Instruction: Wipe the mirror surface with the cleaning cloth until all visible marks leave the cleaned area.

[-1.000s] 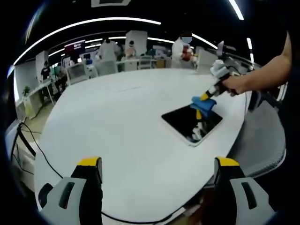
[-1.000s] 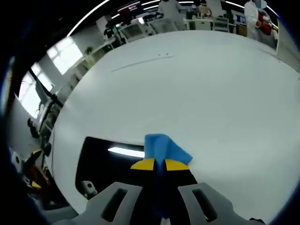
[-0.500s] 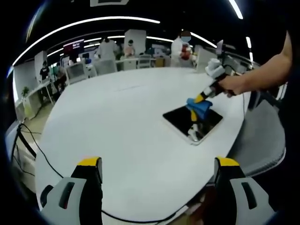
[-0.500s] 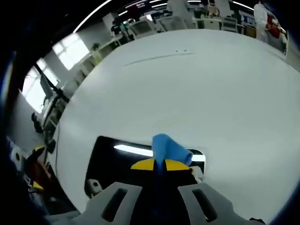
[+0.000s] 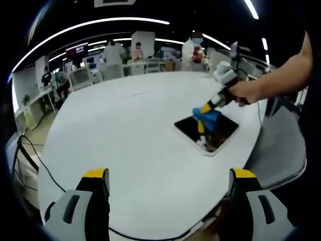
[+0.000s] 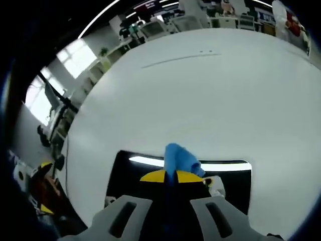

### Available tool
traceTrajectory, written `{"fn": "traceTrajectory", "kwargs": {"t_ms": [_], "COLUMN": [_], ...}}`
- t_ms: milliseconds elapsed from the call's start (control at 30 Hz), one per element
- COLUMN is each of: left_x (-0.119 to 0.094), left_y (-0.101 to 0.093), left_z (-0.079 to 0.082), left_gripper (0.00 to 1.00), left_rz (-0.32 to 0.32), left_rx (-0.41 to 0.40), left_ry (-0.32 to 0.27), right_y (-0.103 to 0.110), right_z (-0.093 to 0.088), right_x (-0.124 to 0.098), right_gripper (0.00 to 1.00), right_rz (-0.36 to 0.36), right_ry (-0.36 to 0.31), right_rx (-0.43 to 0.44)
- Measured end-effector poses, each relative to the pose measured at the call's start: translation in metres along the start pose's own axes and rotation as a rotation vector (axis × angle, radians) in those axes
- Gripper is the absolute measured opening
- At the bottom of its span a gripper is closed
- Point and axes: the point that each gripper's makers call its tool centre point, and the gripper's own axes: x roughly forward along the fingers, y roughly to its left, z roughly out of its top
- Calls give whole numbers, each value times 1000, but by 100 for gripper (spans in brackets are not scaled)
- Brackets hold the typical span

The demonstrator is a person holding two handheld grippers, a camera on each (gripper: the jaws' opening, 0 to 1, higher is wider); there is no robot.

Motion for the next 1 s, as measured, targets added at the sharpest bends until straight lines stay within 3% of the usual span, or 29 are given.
{"fn": "traceTrajectory", "kwargs": {"t_ms": [67, 300, 433, 667, 1000], "left_x": [2, 0, -4, -7, -7], "left_y": [-1, -3, -5, -5, -5], "left_z": [-2, -9, -13, -22, -18], "left_gripper": [99, 99, 99, 99, 99], "left_rz": [-3, 2, 4, 6, 8], "left_rx": [5, -13, -25, -17, -7], "left_ry": [5, 5, 13, 38, 35], "right_y": [2, 24, 42, 67, 97], "right_z": [0, 2, 1, 4, 3], "right_x": [2, 11, 18, 30, 41], "right_gripper": [1, 1, 1, 1, 1], "right_rz": [-13, 28, 42, 71, 136], "right_ry": [-3, 12, 34, 49, 57], "right_rx": [-37, -31, -107, -96, -120]}}
